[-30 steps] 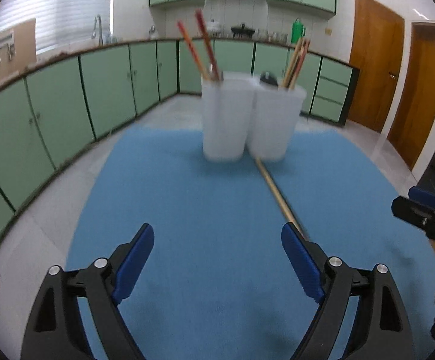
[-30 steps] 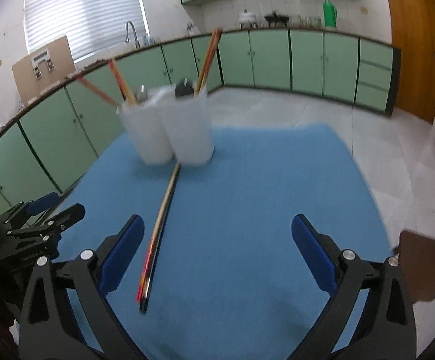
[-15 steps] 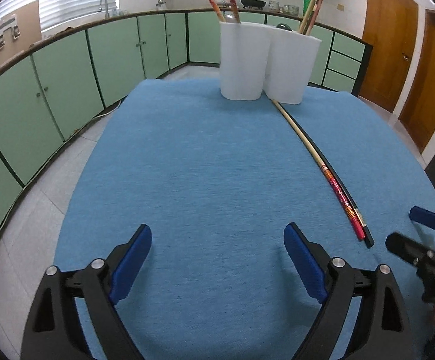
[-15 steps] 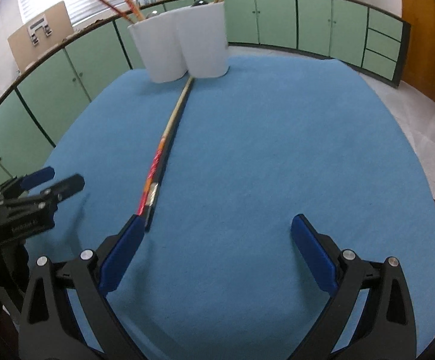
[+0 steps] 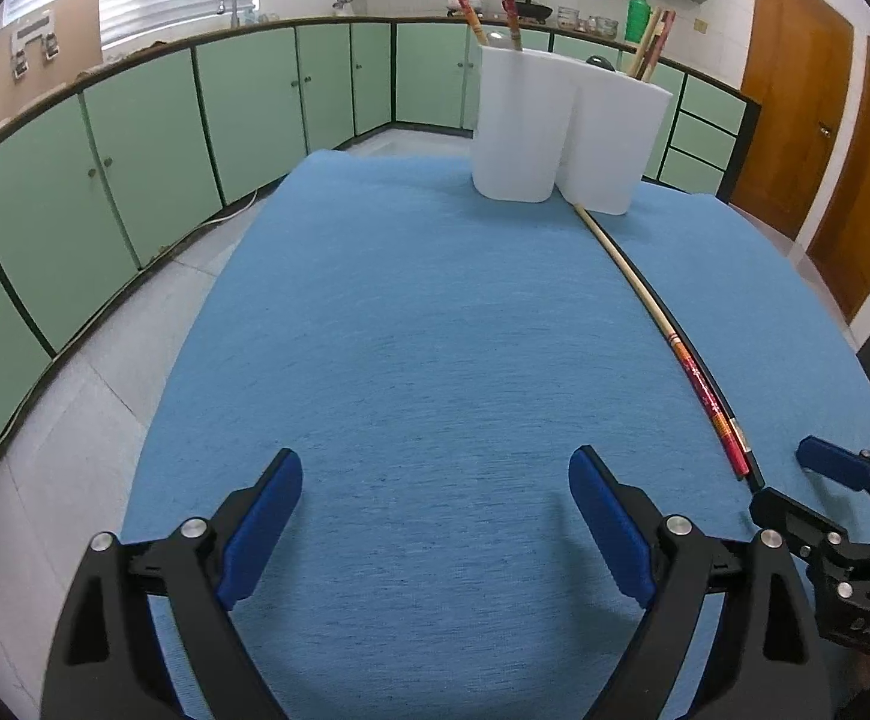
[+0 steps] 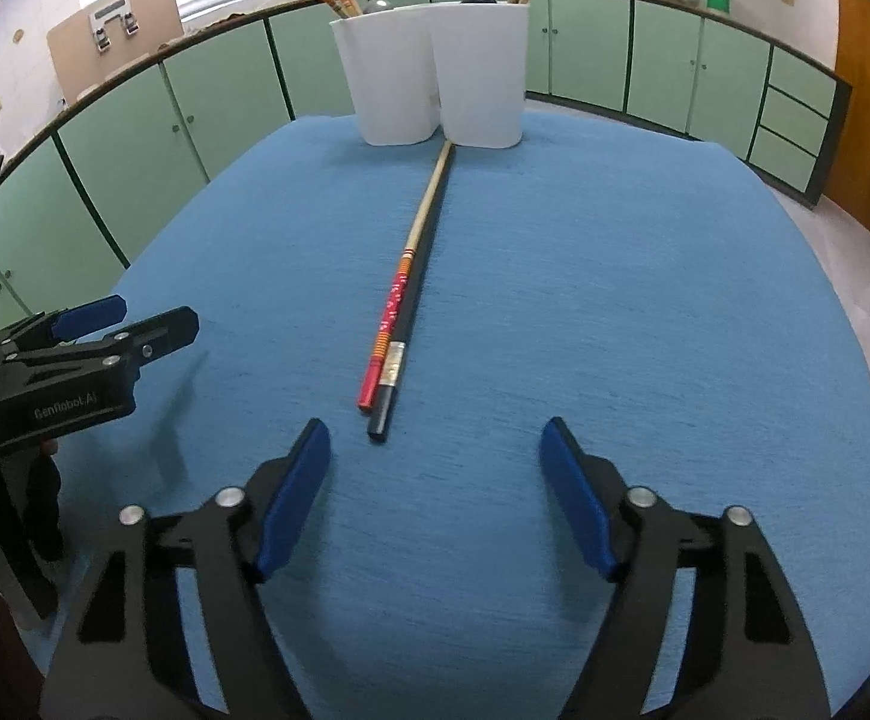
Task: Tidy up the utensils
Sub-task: 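Grasp the remaining black chopstick with the right tool, then grasp the remaining red-patterned chopstick with the left tool, then carry the red chopstick with the left tool into the holder while the right tool inserts the black chopstick, then open both tools and pull them back from the holder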
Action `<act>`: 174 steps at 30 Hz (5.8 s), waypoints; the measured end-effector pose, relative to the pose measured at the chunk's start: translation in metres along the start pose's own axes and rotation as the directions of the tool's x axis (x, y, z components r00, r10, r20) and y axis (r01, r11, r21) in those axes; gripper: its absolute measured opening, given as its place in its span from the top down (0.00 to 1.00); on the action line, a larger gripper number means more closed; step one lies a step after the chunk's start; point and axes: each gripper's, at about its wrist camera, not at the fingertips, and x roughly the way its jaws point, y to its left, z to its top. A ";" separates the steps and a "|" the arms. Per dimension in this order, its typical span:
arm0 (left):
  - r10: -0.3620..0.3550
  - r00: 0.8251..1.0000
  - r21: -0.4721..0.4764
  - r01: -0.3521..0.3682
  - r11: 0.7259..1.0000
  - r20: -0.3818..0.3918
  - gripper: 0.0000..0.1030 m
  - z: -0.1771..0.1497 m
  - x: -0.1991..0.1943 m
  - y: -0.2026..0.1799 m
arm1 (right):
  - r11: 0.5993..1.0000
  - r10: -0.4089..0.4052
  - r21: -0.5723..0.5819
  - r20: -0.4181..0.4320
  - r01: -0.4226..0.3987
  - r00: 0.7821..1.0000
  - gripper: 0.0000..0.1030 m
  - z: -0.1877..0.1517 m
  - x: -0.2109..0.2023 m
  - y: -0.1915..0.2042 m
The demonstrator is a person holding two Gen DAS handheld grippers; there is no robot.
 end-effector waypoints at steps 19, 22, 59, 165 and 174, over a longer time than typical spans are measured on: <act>-0.004 1.000 -0.008 0.004 1.000 0.006 0.14 0.000 -0.002 0.003 | 0.999 0.045 0.006 0.001 -0.045 0.999 0.83 -0.001 -0.003 -0.011; -0.009 1.000 -0.003 0.009 1.000 0.005 0.14 -0.001 -0.002 0.001 | 0.999 0.046 0.013 0.007 -0.046 0.999 0.82 -0.003 -0.004 -0.012; -0.072 0.996 0.129 0.077 0.989 -0.045 0.51 -0.004 0.010 -0.116 | 0.990 -0.007 0.140 0.040 0.002 0.999 0.94 -0.013 -0.019 -0.075; -0.165 0.856 0.197 0.075 0.978 0.490 0.59 0.242 -0.065 -0.058 | 0.995 0.047 -0.098 0.437 -0.005 0.898 0.57 0.290 -0.077 -0.070; -0.133 0.845 0.140 0.070 0.988 0.518 0.20 0.186 -0.111 -0.053 | 0.994 -0.073 -0.032 0.501 0.103 0.862 0.09 0.216 -0.116 -0.086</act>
